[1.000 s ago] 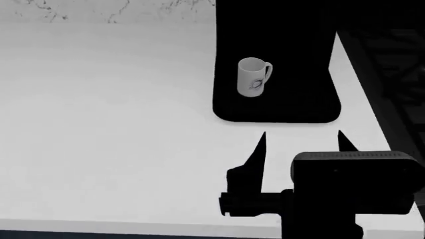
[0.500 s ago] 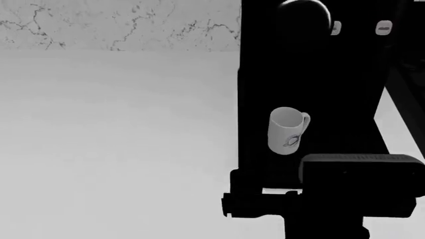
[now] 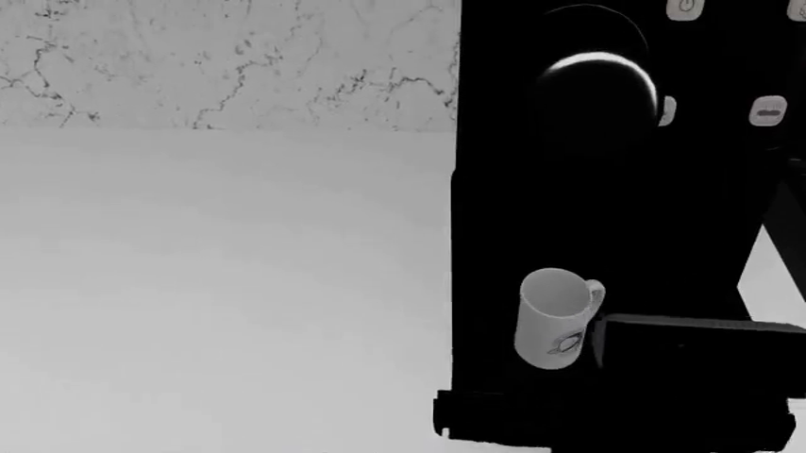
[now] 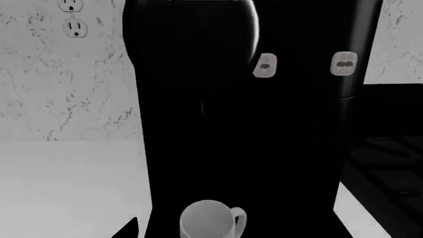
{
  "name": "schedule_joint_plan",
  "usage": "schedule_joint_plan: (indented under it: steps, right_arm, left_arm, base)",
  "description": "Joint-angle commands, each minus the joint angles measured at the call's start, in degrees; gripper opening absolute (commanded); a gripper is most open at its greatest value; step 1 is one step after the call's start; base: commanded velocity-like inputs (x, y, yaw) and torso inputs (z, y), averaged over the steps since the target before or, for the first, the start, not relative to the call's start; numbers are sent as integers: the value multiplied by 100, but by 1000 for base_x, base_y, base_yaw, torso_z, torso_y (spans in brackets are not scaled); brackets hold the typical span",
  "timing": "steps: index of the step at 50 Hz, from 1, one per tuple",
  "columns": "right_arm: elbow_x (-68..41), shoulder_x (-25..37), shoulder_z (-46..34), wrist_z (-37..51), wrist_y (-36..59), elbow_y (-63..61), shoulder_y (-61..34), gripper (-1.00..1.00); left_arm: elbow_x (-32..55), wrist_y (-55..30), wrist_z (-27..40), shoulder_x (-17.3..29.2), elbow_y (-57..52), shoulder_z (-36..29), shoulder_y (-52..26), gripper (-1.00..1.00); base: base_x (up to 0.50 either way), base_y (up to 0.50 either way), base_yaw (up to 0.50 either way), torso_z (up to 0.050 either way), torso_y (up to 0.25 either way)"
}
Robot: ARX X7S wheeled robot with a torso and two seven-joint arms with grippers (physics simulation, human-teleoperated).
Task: Pick the mug from under the coffee machine dispenser and place it on the counter.
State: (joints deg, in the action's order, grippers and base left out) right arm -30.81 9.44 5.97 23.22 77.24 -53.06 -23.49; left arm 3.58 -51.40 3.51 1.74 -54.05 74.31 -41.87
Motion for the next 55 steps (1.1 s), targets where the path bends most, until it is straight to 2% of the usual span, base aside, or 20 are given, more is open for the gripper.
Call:
schedule_joint_plan:
  steps: [1,5,7,11,14,16,19,22,24,30,37,40,48,51,55]
  right_arm:
    - [-1796,-135,1291,739,1269,-505,197,100]
    - [-4228,304,1683,2465,1259,-66,225,100]
    - [-4860,516,1632,3091,1232,26,254,100]
    - [-5618,707,1558,3819,1111,369,248,100]
    - [-5940,919,1166,4437,1132,631,-48,100]
    - [-6002,966,960,4531,1097,857,-181,100]
    - [-5828,1045,785,4457,1035,1062,-359,100]
    - [-5749,1138,706,4451,965,1221,-520,100]
    - [-5802,1200,691,4477,913,1336,-614,100]
    - [-5522,1338,550,4116,778,1793,-888,100]
    - [-6153,1387,461,4105,693,2306,-1289,100]
    - [-6097,1420,357,4023,695,2392,-1393,100]
    - [-5010,1815,-125,2833,573,2779,-1644,100]
    - [-4733,1895,-260,2575,427,2861,-1654,100]
    - [-4396,2007,-489,2234,275,3032,-1686,100]
  left_arm:
    - [33,17,124,11,-6,-67,53,100]
    - [53,12,155,15,-23,-85,79,100]
    - [83,6,159,18,-34,-72,83,100]
    - [128,-70,181,33,-108,-63,90,100]
    - [190,-435,197,119,-382,-13,66,100]
    - [208,-564,214,163,-476,-14,66,100]
    - [400,-753,336,261,-589,41,115,100]
    - [1097,-731,950,399,-592,58,463,100]
    - [1274,-682,1126,415,-582,36,568,100]
    - [1222,-370,1178,355,-381,-95,653,100]
    - [1251,-347,1219,364,-353,-108,675,100]
    - [1277,-388,1243,388,-382,-100,683,100]
    - [1351,-486,1334,436,-455,-97,704,100]
    - [1324,-360,1349,407,-377,-146,735,100]
    - [1481,-609,1422,480,-559,-52,730,100]
  base:
    - [0,0,0,0,0]
    - [0,0,0,0,0]
    - [0,0,0,0,0]
    - [0,0,0,0,0]
    - [0,0,0,0,0]
    - [0,0,0,0,0]
    - [0,0,0,0,0]
    - [0,0,0,0,0]
    - [0,0,0,0,0]
    - [0,0,0,0,0]
    - [0,0,0,0,0]
    - [0,0,0,0,0]
    - [0,0,0,0,0]
    - [0,0,0,0,0]
    - [0,0,0,0,0]
